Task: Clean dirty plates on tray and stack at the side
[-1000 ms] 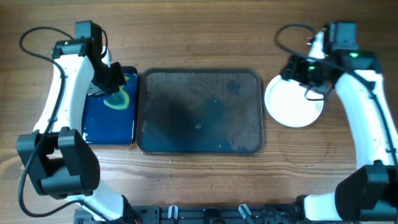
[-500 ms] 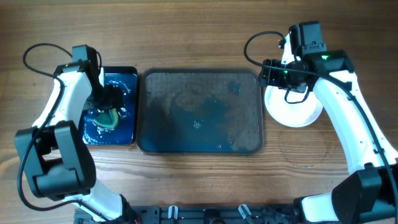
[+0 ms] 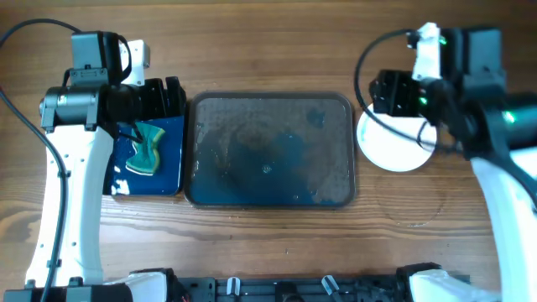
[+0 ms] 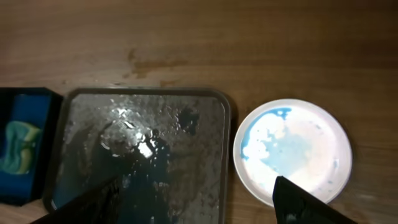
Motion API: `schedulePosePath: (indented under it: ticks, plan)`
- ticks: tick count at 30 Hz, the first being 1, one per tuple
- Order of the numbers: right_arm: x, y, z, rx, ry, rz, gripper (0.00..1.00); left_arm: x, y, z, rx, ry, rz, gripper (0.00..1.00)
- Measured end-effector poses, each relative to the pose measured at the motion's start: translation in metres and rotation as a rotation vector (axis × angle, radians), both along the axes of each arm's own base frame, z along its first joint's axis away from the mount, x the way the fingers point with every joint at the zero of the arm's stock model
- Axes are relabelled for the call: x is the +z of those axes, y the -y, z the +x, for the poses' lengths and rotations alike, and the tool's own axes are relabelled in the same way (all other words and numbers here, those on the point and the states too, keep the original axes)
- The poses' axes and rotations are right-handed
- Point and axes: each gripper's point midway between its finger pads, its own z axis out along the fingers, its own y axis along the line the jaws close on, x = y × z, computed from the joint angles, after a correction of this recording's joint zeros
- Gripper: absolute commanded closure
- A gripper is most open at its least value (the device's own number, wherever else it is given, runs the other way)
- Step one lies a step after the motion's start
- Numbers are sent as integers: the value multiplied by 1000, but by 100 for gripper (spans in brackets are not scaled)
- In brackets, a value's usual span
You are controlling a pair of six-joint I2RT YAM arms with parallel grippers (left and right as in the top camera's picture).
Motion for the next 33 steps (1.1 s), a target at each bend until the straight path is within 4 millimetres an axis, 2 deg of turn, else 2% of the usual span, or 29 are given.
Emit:
schedulePosePath:
  ticks: [4, 6, 9, 15, 18, 21, 23, 27, 30, 33]
  plan:
    - [22, 8, -54, 7, 25, -2, 0, -2, 2, 0, -4, -7, -12, 0]
    - [26, 11, -69, 7, 25, -2, 0, -2, 2, 1, -4, -6, -12, 0]
    - [35, 12, -79, 7, 63, 4, 0, -2, 3, 1, -5, -7, -15, 0]
    - [31, 12, -80, 4, 40, 3, 0, -2, 3, 0, -7, -7, -18, 0]
    - [30, 13, -74, -1, 43, -3, 0, -2, 3, 0, -7, -7, -18, 0]
    - [41, 12, -47, 16, 151, -28, 0, -2, 3, 0, -7, -7, -18, 0]
    - [54, 8, -23, 52, 312, -51, 0, -2, 3, 0, -7, -7, -19, 0]
    - [39, 8, -25, 127, 512, -128, 0, -1, 4, 0, -8, -6, -20, 0]
    - [10, 6, -44, 171, 663, -160, 0, -2, 4, 0, -9, -7, -21, 0]
    - [-19, 1, -55, 211, 776, -156, 0, -2, 4, 0, -9, -7, -21, 0]
